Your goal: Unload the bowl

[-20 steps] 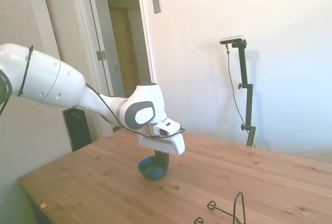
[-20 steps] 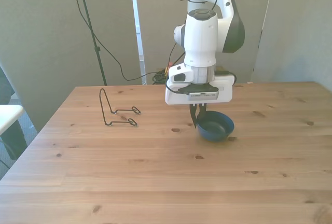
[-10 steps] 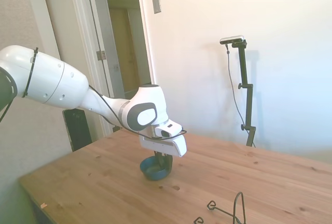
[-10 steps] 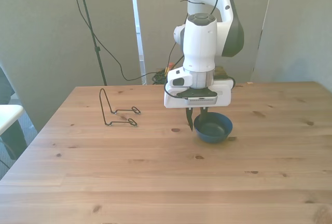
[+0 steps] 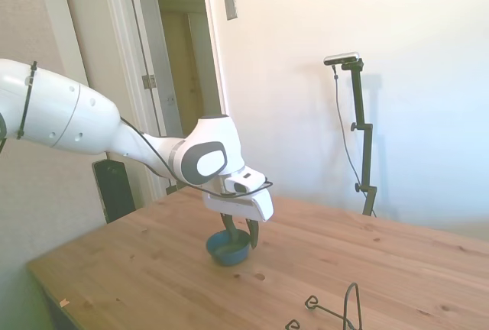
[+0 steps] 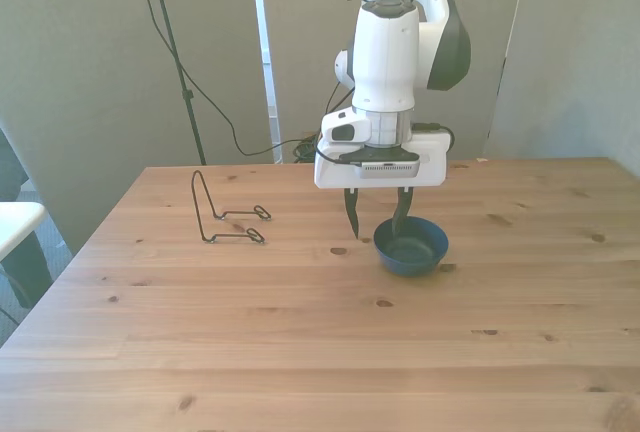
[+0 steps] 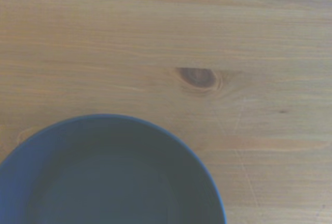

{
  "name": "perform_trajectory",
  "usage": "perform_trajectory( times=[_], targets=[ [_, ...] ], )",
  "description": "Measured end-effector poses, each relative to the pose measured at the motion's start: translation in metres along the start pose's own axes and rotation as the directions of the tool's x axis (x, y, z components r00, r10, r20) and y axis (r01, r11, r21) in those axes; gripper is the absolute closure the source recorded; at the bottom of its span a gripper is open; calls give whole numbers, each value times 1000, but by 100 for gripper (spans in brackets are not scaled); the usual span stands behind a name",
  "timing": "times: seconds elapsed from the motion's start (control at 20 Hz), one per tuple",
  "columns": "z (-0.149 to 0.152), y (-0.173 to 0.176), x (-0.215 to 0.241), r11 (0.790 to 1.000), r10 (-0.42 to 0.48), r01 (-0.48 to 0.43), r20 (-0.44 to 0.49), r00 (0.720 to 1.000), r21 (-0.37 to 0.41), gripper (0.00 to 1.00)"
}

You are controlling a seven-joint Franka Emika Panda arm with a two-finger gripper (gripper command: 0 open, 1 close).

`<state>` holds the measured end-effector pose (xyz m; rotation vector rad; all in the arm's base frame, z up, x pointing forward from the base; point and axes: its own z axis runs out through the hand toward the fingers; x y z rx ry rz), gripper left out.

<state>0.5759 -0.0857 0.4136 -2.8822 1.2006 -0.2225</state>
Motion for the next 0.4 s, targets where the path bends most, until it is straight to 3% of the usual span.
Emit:
perform_trajectory(
  times=[0.4],
  targets=[
    [-62, 22, -24, 999, 5, -3, -39, 999, 45, 0]
  ],
)
